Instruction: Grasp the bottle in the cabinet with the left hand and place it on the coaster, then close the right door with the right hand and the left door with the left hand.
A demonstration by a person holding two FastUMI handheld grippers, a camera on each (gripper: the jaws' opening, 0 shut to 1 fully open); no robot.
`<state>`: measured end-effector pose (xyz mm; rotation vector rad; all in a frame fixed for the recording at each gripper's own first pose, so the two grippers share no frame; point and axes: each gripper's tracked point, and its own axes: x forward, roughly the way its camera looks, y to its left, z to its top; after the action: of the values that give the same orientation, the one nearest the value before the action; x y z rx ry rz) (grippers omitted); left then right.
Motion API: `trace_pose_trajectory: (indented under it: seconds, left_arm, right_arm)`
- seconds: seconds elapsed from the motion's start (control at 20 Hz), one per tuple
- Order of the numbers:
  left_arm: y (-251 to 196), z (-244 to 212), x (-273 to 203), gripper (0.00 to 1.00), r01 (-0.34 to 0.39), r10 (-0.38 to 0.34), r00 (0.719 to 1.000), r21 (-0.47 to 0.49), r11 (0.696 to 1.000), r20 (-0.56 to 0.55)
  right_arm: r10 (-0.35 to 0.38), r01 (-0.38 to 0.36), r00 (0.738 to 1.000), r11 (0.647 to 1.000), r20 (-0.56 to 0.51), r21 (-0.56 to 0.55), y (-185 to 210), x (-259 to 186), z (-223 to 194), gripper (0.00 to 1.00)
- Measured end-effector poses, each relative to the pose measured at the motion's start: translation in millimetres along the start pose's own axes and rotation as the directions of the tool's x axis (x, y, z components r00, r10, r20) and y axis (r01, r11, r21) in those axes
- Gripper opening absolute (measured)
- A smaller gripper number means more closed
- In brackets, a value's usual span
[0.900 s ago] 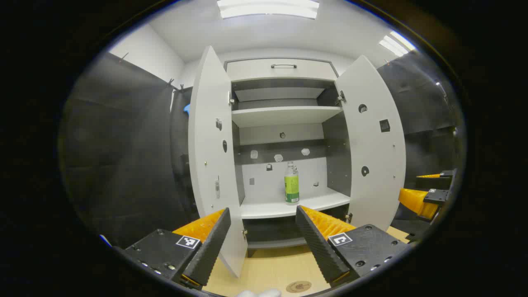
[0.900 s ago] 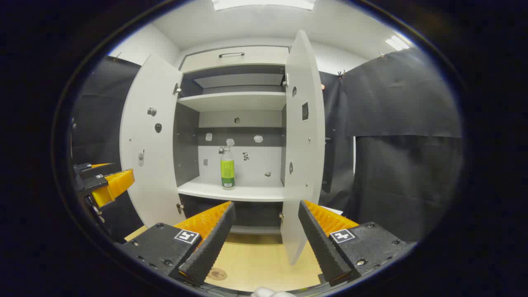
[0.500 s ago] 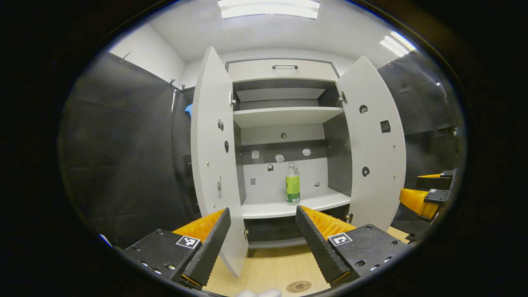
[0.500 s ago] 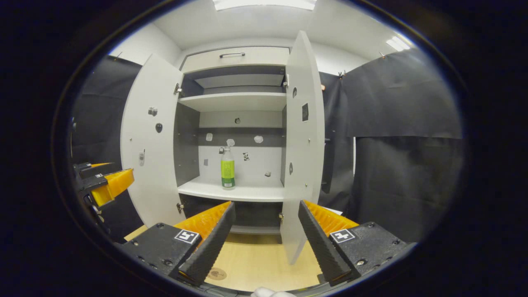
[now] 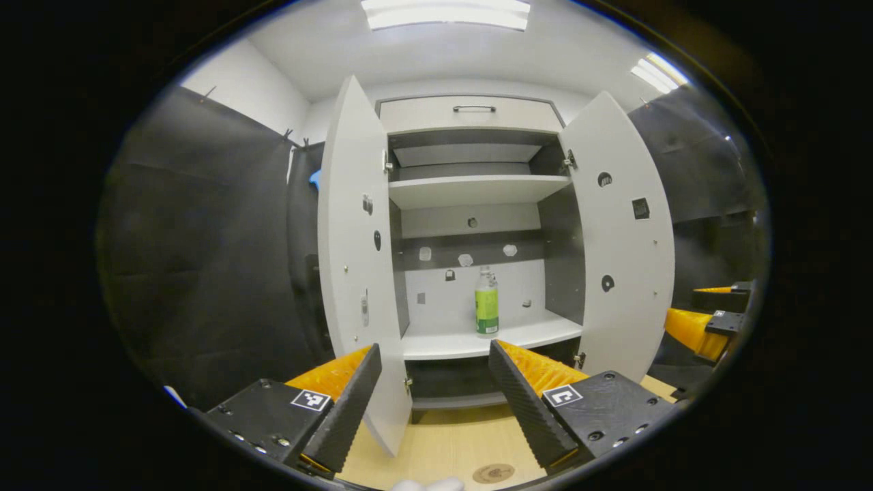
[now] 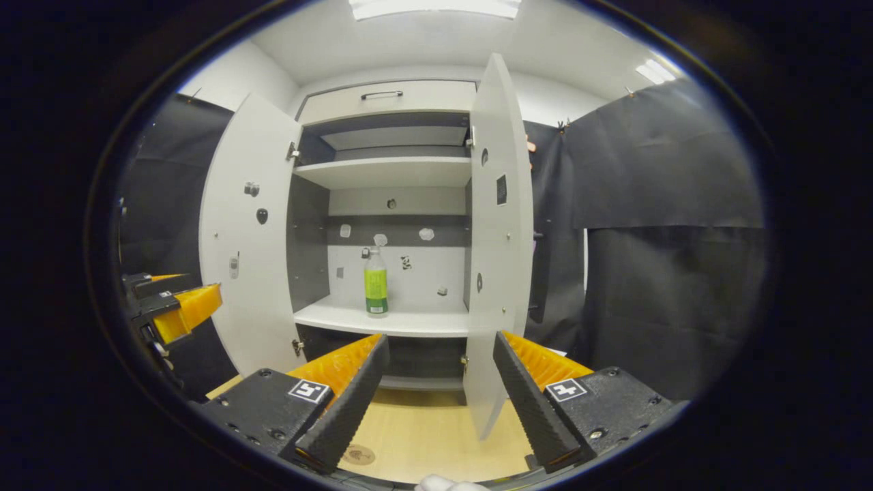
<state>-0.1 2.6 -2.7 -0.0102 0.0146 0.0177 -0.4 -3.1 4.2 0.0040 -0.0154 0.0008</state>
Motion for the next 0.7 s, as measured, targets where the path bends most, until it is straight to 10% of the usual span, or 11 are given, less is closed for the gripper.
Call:
trace_pose_trajectory:
  seconds: [0.7]
  left_arm:
    - [-18,-4,102,0.97,0.034,-0.034,0.999,-0.01,0.999,0.005]
  right_arm:
    - [0.0,-0.001,1.0,0.999,-0.025,-0.033,-10,31,9,1.0]
